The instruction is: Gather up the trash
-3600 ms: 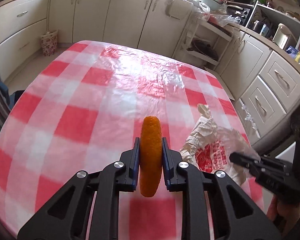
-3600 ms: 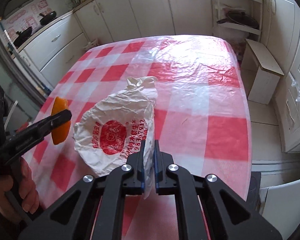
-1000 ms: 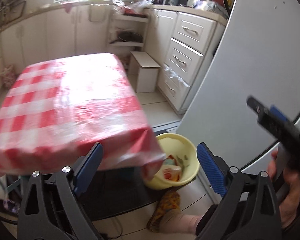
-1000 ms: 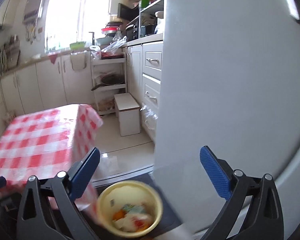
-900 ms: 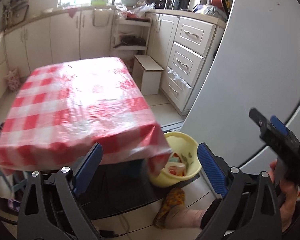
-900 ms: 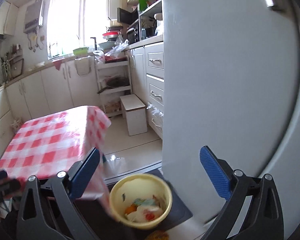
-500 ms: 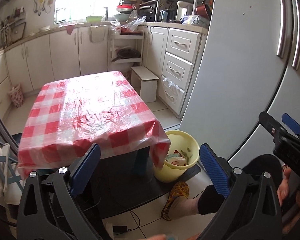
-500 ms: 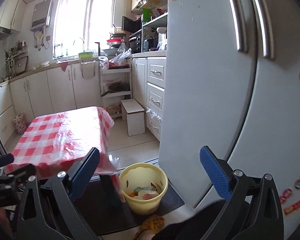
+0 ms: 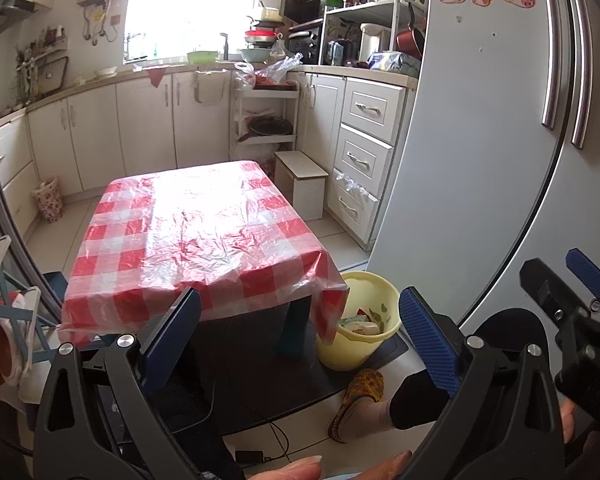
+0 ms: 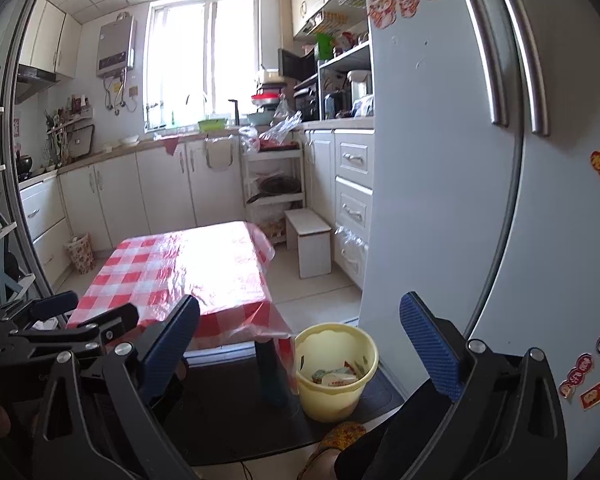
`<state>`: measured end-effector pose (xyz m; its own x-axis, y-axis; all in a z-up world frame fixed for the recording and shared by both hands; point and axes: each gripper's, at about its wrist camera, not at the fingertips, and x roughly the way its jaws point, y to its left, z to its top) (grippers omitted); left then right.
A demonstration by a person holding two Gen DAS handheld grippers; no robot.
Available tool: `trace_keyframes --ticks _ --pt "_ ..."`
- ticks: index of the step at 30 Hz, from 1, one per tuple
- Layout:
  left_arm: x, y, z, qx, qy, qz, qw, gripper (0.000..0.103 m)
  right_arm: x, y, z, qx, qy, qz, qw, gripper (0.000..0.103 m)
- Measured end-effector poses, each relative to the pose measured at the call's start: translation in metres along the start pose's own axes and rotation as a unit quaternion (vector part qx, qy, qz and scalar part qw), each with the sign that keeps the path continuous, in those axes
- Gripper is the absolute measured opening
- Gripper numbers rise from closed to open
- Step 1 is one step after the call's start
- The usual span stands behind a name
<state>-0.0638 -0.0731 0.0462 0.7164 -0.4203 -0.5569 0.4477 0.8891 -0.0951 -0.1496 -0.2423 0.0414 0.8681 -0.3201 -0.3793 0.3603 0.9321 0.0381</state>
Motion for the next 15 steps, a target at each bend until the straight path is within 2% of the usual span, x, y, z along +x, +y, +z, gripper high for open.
trace_keyframes --ticks 15 --pt "-0.0099 -0.0011 0.0000 -0.004 -0.013 0.009 0.9999 0.095 -0.0082 -0.0012 -0.0061 0.006 -0.003 -0.002 1.000 0.096"
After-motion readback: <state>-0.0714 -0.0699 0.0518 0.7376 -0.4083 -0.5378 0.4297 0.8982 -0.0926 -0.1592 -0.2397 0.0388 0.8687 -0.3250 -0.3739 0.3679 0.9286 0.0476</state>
